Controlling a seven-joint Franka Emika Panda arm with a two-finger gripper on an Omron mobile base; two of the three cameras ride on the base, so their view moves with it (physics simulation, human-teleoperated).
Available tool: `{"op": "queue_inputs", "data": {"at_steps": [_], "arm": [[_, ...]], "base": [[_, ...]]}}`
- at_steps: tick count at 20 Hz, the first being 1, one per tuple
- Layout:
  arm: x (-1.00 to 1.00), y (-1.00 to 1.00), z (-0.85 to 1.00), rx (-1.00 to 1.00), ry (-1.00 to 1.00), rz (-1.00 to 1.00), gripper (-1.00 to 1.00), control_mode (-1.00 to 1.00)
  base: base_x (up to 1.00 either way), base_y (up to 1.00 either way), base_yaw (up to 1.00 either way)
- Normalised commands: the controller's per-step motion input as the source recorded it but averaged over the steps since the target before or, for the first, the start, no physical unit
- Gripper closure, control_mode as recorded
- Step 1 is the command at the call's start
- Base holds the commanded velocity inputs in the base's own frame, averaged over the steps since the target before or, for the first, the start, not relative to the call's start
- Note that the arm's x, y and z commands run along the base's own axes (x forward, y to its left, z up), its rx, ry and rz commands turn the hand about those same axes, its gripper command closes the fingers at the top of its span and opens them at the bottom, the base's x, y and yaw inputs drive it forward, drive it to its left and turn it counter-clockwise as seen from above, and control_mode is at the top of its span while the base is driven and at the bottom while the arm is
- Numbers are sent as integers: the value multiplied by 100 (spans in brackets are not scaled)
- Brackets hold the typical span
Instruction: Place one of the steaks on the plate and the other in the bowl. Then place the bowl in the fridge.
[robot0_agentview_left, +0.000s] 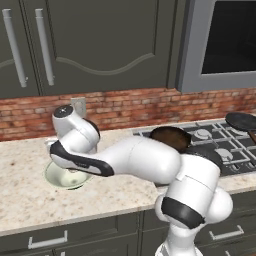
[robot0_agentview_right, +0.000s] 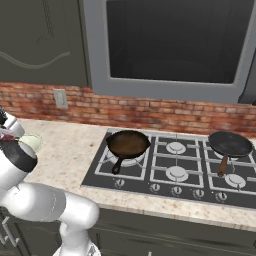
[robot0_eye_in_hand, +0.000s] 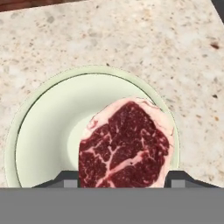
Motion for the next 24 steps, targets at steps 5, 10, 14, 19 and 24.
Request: {"op": "queue_inputs", "data": {"at_steps": [5, 10, 14, 19, 24], "arm": [[1, 8, -41, -2, 2, 0, 100, -100], [0, 0, -25, 0, 2, -1, 100, -100], [0, 0, -20, -1, 0, -4, 100, -100], [0, -6, -29, 0, 0, -5, 100, -100], [0, -15, -33, -1, 1, -2, 100, -100]], "base": [[0, 0, 0], [0, 0, 0], [0, 0, 0], [0, 0, 0], [0, 0, 0]]}}
